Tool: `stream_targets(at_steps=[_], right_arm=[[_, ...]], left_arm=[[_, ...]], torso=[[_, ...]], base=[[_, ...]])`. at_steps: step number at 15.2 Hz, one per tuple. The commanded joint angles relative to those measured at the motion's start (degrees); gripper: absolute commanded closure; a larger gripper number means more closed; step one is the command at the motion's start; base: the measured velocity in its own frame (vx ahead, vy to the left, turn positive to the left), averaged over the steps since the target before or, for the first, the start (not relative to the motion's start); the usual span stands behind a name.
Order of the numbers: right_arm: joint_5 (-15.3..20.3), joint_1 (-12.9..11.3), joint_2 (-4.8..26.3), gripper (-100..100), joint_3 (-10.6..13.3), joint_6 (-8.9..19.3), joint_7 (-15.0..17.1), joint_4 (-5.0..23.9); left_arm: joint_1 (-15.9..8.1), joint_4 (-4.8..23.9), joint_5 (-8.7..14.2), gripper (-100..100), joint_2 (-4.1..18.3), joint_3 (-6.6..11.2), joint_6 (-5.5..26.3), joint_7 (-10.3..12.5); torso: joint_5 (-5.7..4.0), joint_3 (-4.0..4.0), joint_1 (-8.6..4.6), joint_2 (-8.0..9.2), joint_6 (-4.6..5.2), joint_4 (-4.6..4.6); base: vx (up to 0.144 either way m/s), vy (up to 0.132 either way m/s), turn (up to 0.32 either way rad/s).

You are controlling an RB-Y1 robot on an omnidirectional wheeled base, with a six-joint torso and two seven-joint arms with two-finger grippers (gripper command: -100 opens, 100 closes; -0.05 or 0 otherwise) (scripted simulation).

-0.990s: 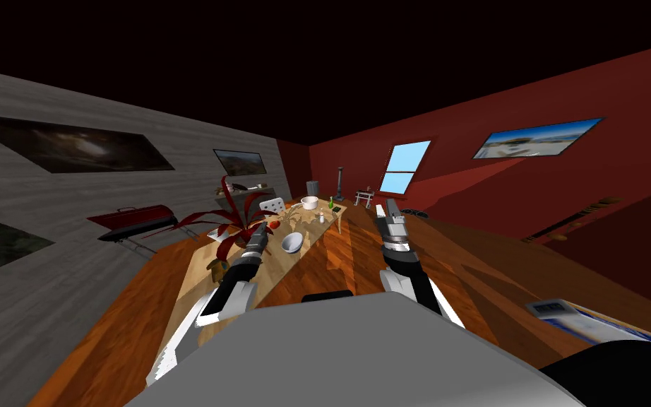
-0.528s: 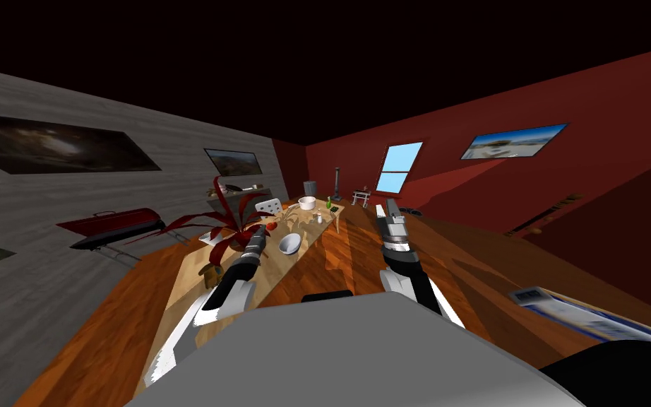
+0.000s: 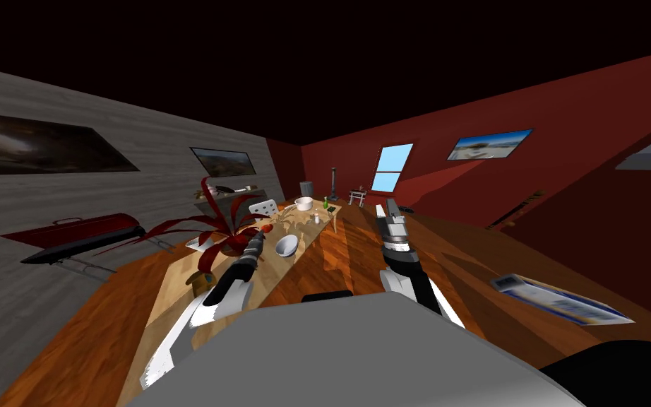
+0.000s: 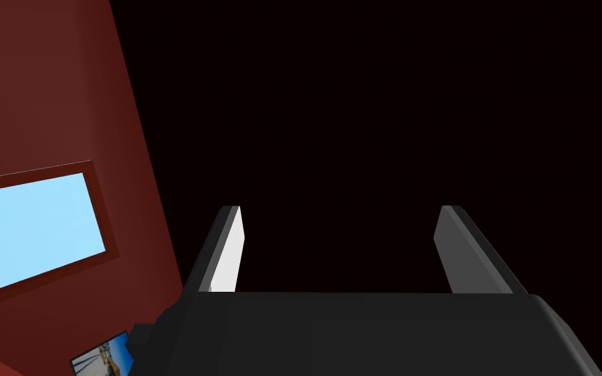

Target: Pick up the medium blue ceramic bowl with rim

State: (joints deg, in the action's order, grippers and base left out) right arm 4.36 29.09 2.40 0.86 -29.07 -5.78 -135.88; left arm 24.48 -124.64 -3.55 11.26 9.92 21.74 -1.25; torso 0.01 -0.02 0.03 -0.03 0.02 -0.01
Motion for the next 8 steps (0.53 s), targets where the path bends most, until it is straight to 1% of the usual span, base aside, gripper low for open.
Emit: stream_targets(at_steps=[1,3,4,5,7,8], right_arm=[[0.0,0.0,0.0,0,0.0,0.0,0.0,0.0],[0.0,0.0,0.0,0,0.0,0.0,0.0,0.0],[0.0,0.0,0.0,0,0.0,0.0,0.0,0.0],[0.0,0.0,0.0,0,0.0,0.0,0.0,0.0],[0.0,0.0,0.0,0,0.0,0.0,0.0,0.0],[0.0,0.0,0.0,0,0.0,0.0,0.0,0.0]], left_arm=[[-0.1,0.2,0.1,-100,0.0,0.64,2.9,-0.2],[-0.1,0.2,0.1,-100,0.0,0.64,4.4,-0.2],[-0.2,0.7,0.3,-100,-0.1,1.55,6.0,-0.5],[-0.2,0.7,0.3,-100,-0.1,1.55,7.0,-0.5],[-0.2,0.7,0.3,-100,-0.1,1.55,8.7,-0.5],[-0.4,1.2,0.6,-100,-0.2,2.43,10.5,-0.7]], torso=[[0.0,0.0,0.0,0.0,0.0,0.0],[0.0,0.0,0.01,0.0,-0.03,0.0],[0.0,0.0,0.0,0.0,-0.04,0.0],[0.0,0.0,-0.01,0.0,-0.01,0.0],[0.0,-0.01,0.0,-0.02,-0.03,0.0],[0.0,-0.01,0.0,-0.01,-0.04,0.0]], base=[[0.007,0.004,-0.162],[0.004,0.006,-0.025],[0.008,0.001,-0.126],[0.011,0.003,-0.174],[0.007,0.006,-0.028],[0.01,0.001,-0.103]])
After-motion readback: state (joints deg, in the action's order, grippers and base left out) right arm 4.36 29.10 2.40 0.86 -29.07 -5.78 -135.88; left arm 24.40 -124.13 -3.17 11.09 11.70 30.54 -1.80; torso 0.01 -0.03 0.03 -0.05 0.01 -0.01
